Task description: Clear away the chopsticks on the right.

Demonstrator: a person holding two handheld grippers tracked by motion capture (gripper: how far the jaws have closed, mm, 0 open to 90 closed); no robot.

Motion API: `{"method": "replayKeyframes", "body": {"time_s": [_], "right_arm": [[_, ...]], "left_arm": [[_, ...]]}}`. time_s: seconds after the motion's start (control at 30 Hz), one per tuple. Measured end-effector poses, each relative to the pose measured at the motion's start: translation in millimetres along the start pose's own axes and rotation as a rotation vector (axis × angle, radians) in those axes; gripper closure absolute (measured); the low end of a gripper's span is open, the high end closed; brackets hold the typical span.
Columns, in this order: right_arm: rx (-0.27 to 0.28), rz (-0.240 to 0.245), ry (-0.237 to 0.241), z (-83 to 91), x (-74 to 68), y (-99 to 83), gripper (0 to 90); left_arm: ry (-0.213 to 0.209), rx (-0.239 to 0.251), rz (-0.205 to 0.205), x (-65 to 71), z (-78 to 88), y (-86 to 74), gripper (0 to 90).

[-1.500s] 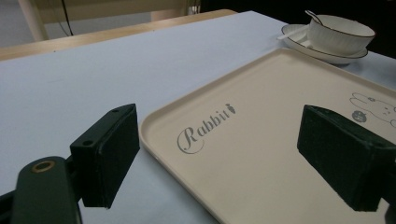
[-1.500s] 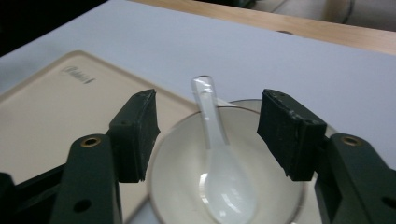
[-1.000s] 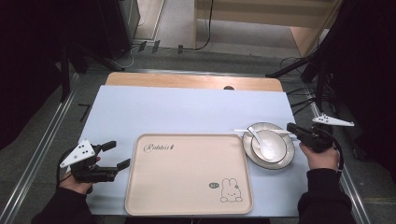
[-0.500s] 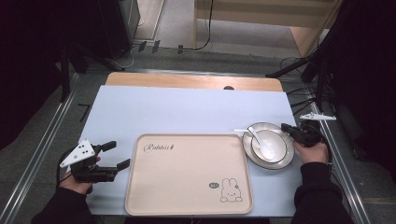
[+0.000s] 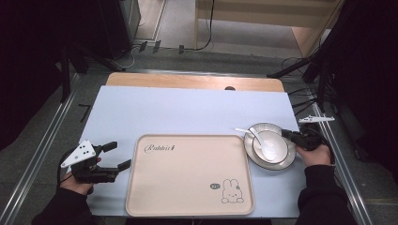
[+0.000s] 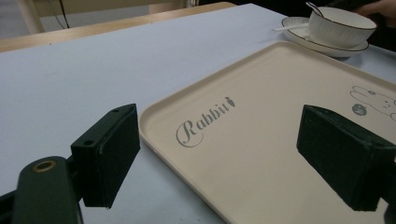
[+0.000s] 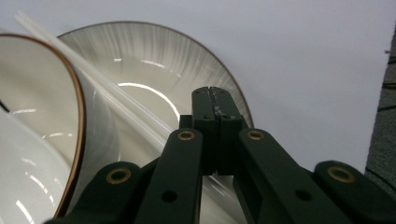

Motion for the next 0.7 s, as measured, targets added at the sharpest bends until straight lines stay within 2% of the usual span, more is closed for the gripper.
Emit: {"method": "replayKeyframes", "body": {"time_s": [0.13, 0.27, 0.7], "right_arm": [[-0.019, 0.014, 0.019, 3.3, -3.9, -4.8, 90.0], [-0.030, 0.008, 0.040, 8.3, -6.2, -9.8, 90.0], [-0.047, 0.009, 0.074, 22.0, -3.4, -28.8, 90.0]], "left_arm": [[-0.001, 0.001, -0.001, 0.1, 0.1, 0.2, 13.8], [-0.002, 0.003, -0.001, 0.2, -0.2, 0.4, 13.8], [-0.005, -0.002, 0.000, 0.5, -1.5, 0.8, 13.8]]}}
Point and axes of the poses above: each handheld gripper's, and its own axes: z roughly backward along the jaws, y roughly out of its top, x roughly to its right, the point moved 6 cm from there along -z, roughly forward along the jaws, and after that the axes turned 1 degree about y, right-handed, at the moved point
